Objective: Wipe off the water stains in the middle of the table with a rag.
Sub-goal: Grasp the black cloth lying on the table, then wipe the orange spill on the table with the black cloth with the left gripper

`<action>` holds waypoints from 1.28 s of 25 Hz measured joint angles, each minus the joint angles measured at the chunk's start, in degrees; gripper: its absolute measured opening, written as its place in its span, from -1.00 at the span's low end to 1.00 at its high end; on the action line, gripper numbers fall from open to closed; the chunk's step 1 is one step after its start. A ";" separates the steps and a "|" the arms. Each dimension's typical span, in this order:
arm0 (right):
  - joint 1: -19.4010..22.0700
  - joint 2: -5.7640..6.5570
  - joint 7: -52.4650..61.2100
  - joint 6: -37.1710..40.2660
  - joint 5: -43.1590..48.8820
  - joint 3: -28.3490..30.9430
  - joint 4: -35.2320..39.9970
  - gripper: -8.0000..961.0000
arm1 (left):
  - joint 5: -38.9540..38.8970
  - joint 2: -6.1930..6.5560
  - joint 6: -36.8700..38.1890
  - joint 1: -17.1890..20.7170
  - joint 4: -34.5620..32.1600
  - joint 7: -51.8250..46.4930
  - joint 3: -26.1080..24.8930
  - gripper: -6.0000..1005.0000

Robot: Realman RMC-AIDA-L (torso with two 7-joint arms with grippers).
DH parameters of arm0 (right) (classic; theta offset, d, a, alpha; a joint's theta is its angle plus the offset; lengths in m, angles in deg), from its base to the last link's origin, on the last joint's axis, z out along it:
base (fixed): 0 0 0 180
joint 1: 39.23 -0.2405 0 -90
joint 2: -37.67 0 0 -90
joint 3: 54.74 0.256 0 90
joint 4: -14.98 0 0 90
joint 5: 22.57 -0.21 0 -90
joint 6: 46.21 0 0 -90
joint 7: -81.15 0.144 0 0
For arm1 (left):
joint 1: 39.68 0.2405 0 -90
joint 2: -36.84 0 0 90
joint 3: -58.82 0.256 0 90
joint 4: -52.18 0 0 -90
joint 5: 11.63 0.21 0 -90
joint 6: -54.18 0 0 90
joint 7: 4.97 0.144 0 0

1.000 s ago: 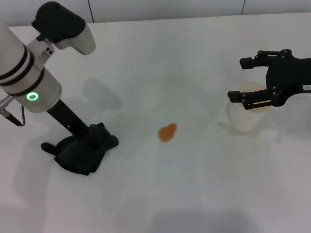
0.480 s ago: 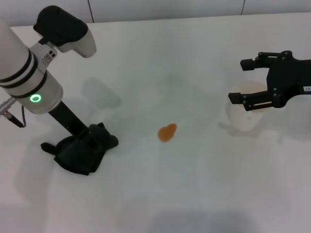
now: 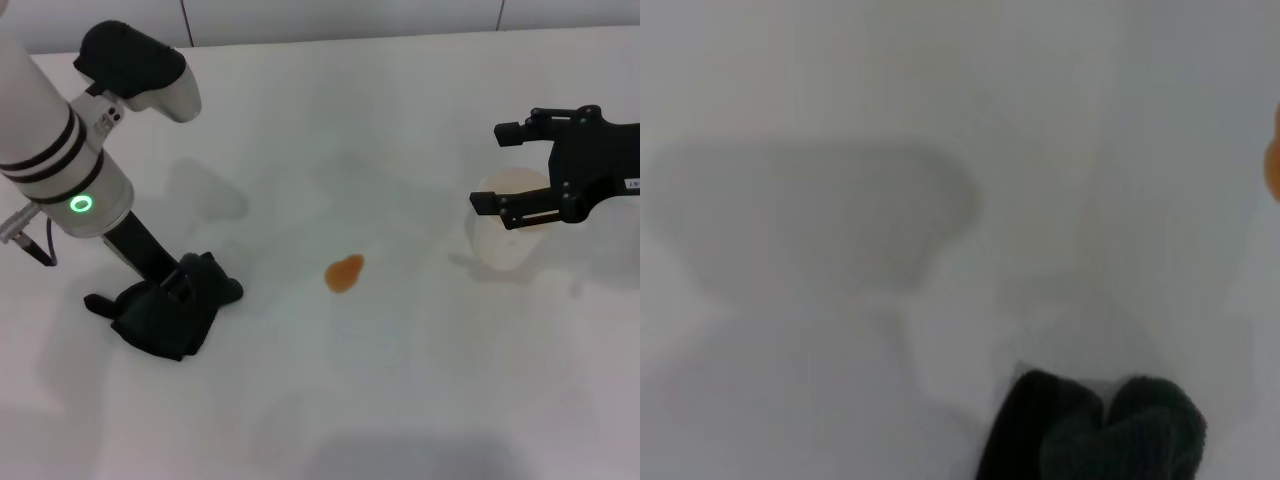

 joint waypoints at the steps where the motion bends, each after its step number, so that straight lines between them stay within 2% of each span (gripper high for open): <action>1: 0.03 0.00 0.00 0.03 -0.01 0.00 0.00 0.82 | 0.07 0.01 -0.02 -0.05 -0.05 -0.18 0.04 -0.38; 11: 0.11 0.00 -0.11 -0.10 -0.07 0.00 0.00 0.82 | 0.77 -0.01 -0.04 -0.64 0.34 -0.45 2.49 -0.73; 15: 0.16 0.00 -0.15 -0.16 -0.07 0.00 0.00 0.82 | 0.92 0.01 -0.31 -0.73 -0.08 -0.68 2.77 -0.79; 19: 0.29 0.00 -0.16 -0.15 -0.08 0.00 0.01 0.82 | -0.17 -0.10 -3.22 -0.42 -2.22 -1.74 0.28 -0.79; 22: 0.42 0.00 -0.20 -0.28 -0.07 0.00 0.01 0.82 | -6.02 -0.14 -7.68 0.30 -3.86 -1.24 -1.07 -0.79; 26: 0.44 0.00 -0.26 -0.33 -0.07 0.00 0.00 0.82 | -12.76 -0.23 -14.33 0.62 -2.57 1.16 -0.26 -0.79; 32: 0.47 0.00 -0.27 -0.40 -0.03 0.00 0.00 0.82 | -25.91 -0.33 -28.09 0.39 4.21 6.68 8.20 -0.79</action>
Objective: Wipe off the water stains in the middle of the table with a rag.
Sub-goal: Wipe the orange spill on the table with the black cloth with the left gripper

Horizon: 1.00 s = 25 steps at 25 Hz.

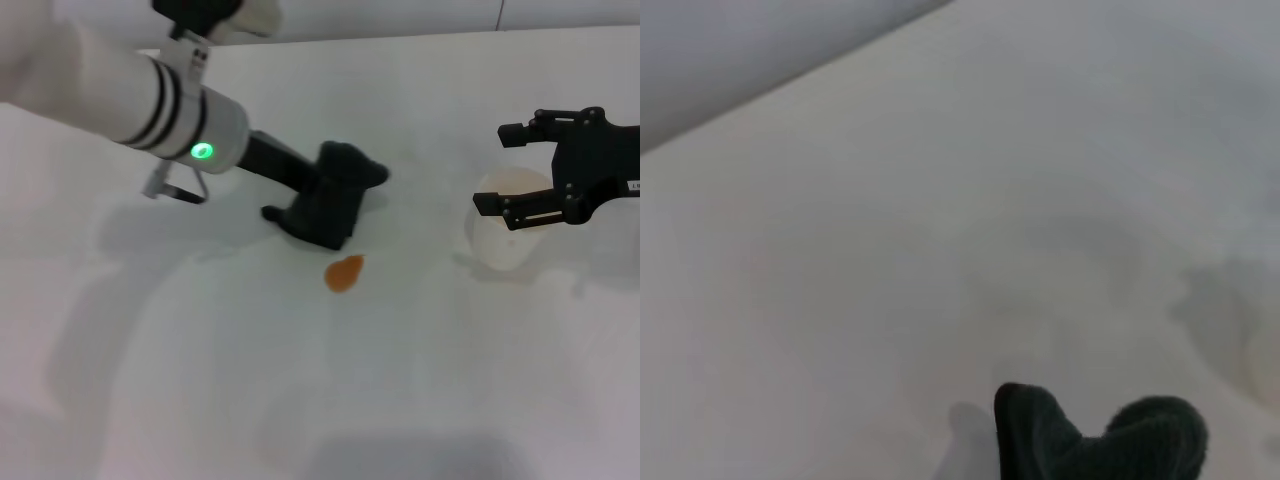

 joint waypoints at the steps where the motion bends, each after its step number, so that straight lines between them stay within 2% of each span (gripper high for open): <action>1: 0.00 0.00 0.00 0.00 0.04 0.00 -0.01 0.82 | -2.02 -0.01 -1.95 -0.11 0.99 0.93 1.40 -0.79; 6: -0.28 0.00 0.01 0.00 0.09 -0.02 -0.50 0.82 | -7.05 -0.06 -5.75 -1.42 5.11 2.36 7.78 -0.79; 9: -0.41 0.00 -0.07 0.01 0.07 -0.12 -0.66 0.82 | -7.46 -0.07 -4.76 -4.13 9.44 2.00 11.17 -0.79; 14: -0.28 0.00 -0.07 0.06 0.03 -0.04 -0.69 0.82 | -7.53 0.06 -0.34 -5.48 10.88 1.84 11.91 -0.79; 20: -0.03 0.00 0.11 0.38 -0.01 0.00 -0.70 0.82 | -7.14 0.22 4.62 -5.17 8.85 3.46 11.89 -0.79; 25: -0.01 0.00 0.13 0.46 -0.04 0.00 -0.70 0.82 | -7.63 0.00 12.21 -5.04 7.30 7.55 11.98 -0.79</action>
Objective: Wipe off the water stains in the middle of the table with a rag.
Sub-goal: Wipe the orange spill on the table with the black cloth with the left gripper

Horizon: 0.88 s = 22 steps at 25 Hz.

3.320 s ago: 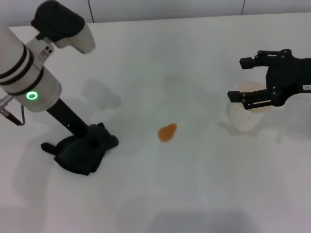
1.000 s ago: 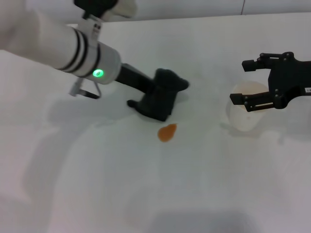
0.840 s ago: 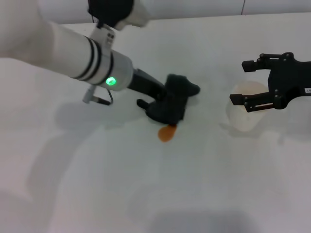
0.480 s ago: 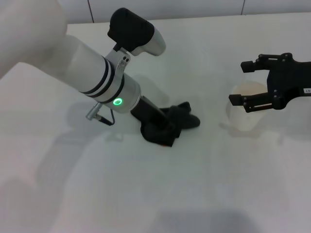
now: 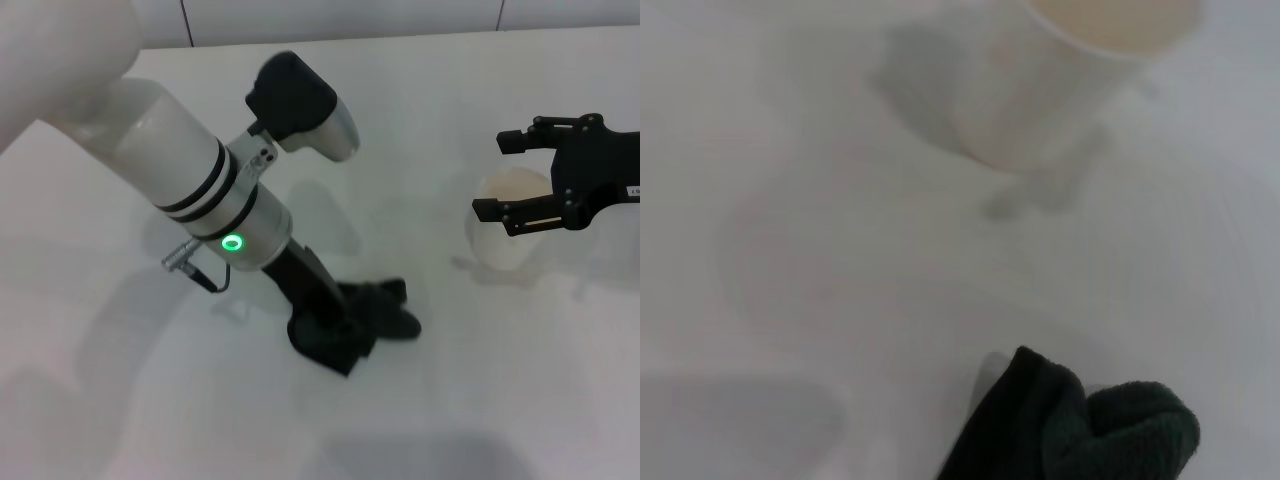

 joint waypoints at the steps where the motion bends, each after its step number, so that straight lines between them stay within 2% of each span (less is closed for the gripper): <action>1: 0.00 0.00 0.00 0.00 0.00 0.00 0.00 0.82 | -0.42 0.00 1.36 -0.01 -0.13 0.60 -0.01 -0.79; 7: 0.07 0.00 0.02 0.04 0.00 0.07 0.00 0.82 | -0.56 0.14 6.32 0.02 -1.20 0.75 -0.54 -0.79; 11: 0.09 0.08 0.01 0.08 0.03 0.09 0.02 0.82 | 3.51 0.32 6.70 -0.37 -1.27 -3.10 -2.49 -0.79; 14: 0.09 0.09 0.01 0.09 0.12 0.09 0.12 0.82 | 9.27 0.32 6.54 -0.52 -1.30 -7.22 -6.68 -0.78; 18: 0.09 0.09 0.01 0.09 0.12 0.10 0.17 0.82 | 15.84 0.33 5.76 -0.52 -1.34 -12.24 -14.83 -0.77; 22: 0.03 0.09 -0.01 0.08 0.15 0.56 0.19 0.82 | 22.67 0.38 4.54 -0.39 -2.64 -17.69 -18.90 -0.76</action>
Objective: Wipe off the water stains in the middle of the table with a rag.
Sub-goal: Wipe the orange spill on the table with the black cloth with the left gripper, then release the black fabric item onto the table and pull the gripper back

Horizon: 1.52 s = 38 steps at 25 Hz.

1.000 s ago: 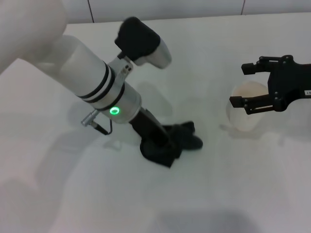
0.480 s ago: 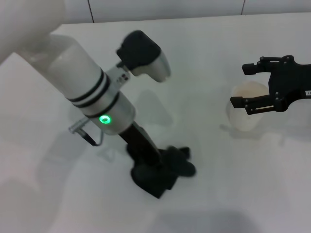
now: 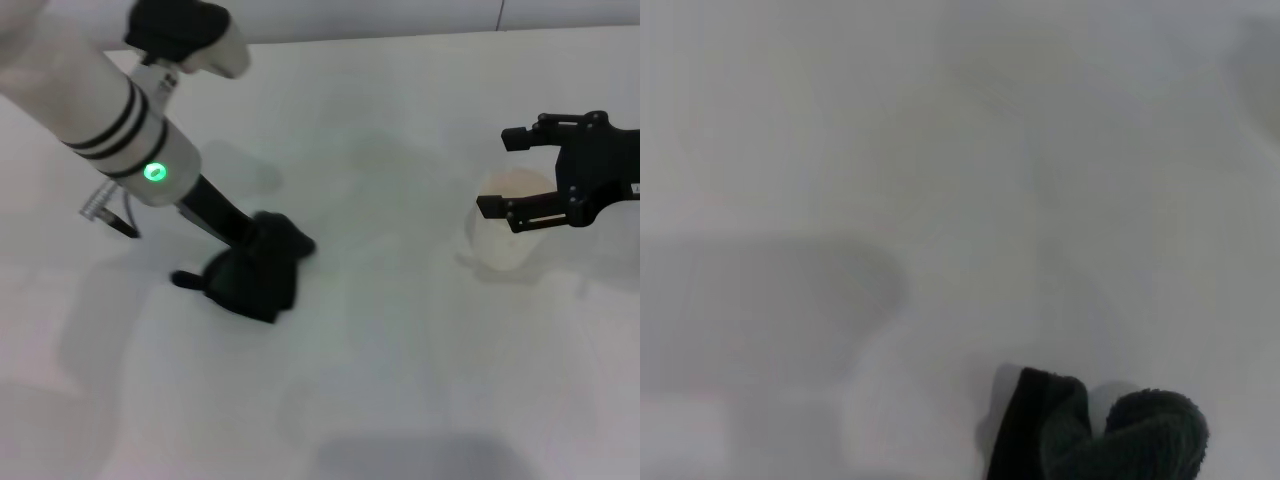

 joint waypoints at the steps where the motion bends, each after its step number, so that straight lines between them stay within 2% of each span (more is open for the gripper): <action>1: -0.03 0.00 0.00 0.00 0.00 0.14 0.00 0.82 | 2.40 0.04 -0.07 0.12 -0.56 -1.61 -0.76 -0.76; 8: -0.22 0.00 0.02 -0.04 0.03 0.30 0.34 0.82 | 8.21 0.11 3.39 -0.23 -1.23 -2.18 -1.35 -0.74; 14: -0.44 0.04 0.05 -0.01 0.07 1.46 0.35 0.82 | 13.81 0.13 8.16 -0.06 -4.96 -3.03 -1.63 -0.73; 27: -0.47 0.00 -0.05 -0.20 -0.12 1.63 0.34 0.82 | 15.95 -0.23 7.75 0.31 -5.34 -1.45 -1.07 -0.70; 29: -0.47 0.00 -0.05 -0.20 -0.14 1.63 0.34 0.82 | 15.81 -0.31 7.42 0.55 -5.46 -1.46 -0.28 -0.69; 33: -0.47 0.00 -0.07 -0.20 -0.10 1.63 0.34 0.82 | 15.54 -0.45 5.81 1.13 -5.86 -2.05 4.51 -0.68; 36: -0.47 0.00 -0.06 -0.25 -0.04 1.63 0.34 0.82 | 15.43 -0.49 5.59 1.10 -5.87 -2.56 6.50 -0.27; 38: -0.47 0.00 -0.03 -0.26 -0.02 1.63 0.30 0.82 | 15.17 -0.49 5.56 0.92 -5.89 -2.72 6.66 -0.09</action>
